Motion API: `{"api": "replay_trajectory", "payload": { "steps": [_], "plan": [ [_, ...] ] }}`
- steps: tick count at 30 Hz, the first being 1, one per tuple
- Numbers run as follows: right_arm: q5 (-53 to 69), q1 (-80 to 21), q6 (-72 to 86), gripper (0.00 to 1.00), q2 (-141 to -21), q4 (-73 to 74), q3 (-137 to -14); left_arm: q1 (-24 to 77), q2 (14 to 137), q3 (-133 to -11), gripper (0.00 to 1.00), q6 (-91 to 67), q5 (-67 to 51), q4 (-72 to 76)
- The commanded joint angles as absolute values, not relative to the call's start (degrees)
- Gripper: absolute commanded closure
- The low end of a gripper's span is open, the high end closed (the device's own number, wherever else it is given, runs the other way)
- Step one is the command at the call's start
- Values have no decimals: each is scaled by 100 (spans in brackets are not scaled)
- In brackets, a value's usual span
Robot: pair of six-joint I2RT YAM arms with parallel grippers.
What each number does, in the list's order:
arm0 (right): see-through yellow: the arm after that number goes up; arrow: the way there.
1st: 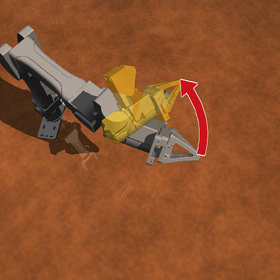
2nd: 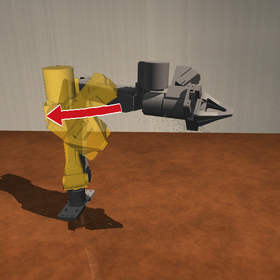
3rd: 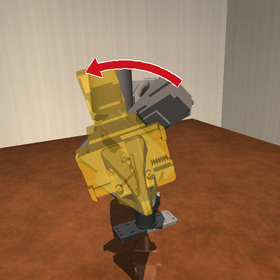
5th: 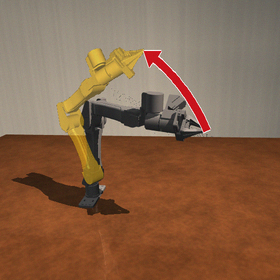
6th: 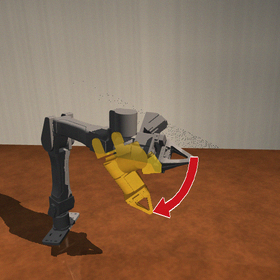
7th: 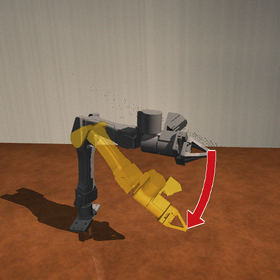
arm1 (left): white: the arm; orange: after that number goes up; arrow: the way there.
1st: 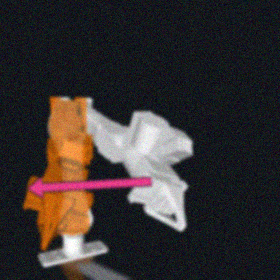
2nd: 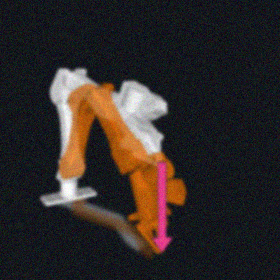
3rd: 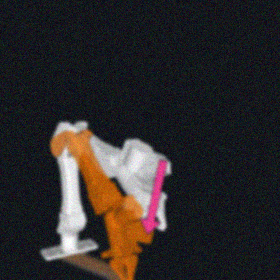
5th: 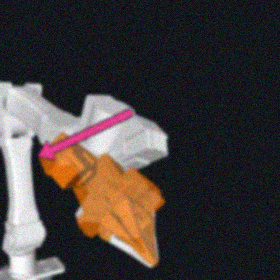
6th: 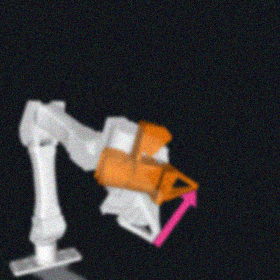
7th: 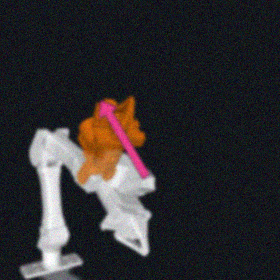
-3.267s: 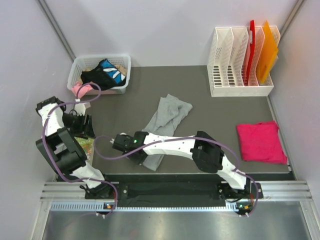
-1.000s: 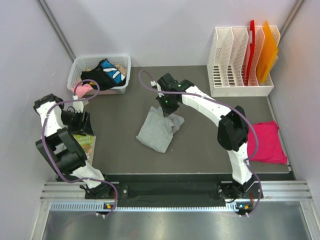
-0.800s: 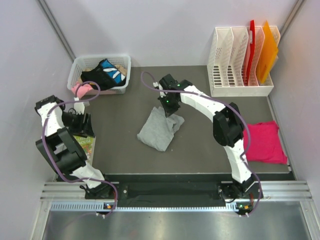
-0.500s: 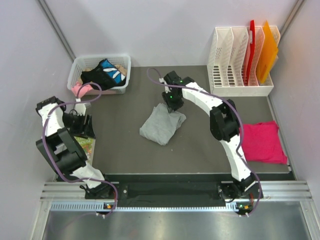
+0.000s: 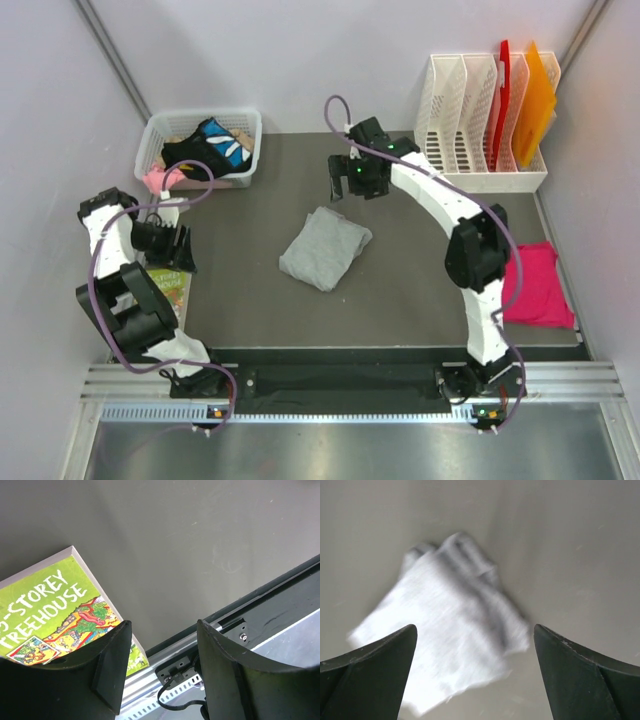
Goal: Fold and stack the t-shirts
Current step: Fold the long partially folded tshirt into a neat square, then smooth out wrinkles on the folded tshirt
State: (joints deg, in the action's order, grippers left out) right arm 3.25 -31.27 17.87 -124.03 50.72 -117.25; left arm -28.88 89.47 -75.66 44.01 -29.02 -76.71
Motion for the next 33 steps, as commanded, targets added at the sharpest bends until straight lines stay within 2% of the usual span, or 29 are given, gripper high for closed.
{"api": "replay_trajectory", "payload": {
  "steps": [1, 3, 4, 7, 10, 19, 27, 33],
  "plan": [
    [1754, -3418, 2714, 0, -11103, 4318, -10535, -2900, 8868, -7769, 41, 4491, -3217, -8631],
    [2274, -3498, 3065, 0, -10917, 3896, -9874, -2892, 8877, -7787, 41, 4500, -3226, -8640],
    [2912, -3498, 3476, 0, -10777, 3224, -9174, -2900, 8886, -7805, 41, 4500, -3226, -8631],
    [3731, -3498, 4277, 0, -10722, 1957, -8143, -2900, 8886, -7831, 41, 4491, -3208, -8631],
    [4042, -3498, 4535, 0, -11046, 1495, -7867, -2900, 8842, -7831, 41, 4500, -3173, -8631],
    [4044, -3480, 3851, 0, -12365, 2346, -8586, -2900, 8570, -7664, 41, 4579, -2892, -8631],
    [3305, -3744, 3374, 0, -11656, 3524, -9288, -2900, 8446, -7532, 40, 4667, -2900, -8631],
    [3620, -4315, 3778, 0, -11715, 3534, -10097, -2909, 8525, -7567, 40, 4588, -3076, -8631]
  ]
}}
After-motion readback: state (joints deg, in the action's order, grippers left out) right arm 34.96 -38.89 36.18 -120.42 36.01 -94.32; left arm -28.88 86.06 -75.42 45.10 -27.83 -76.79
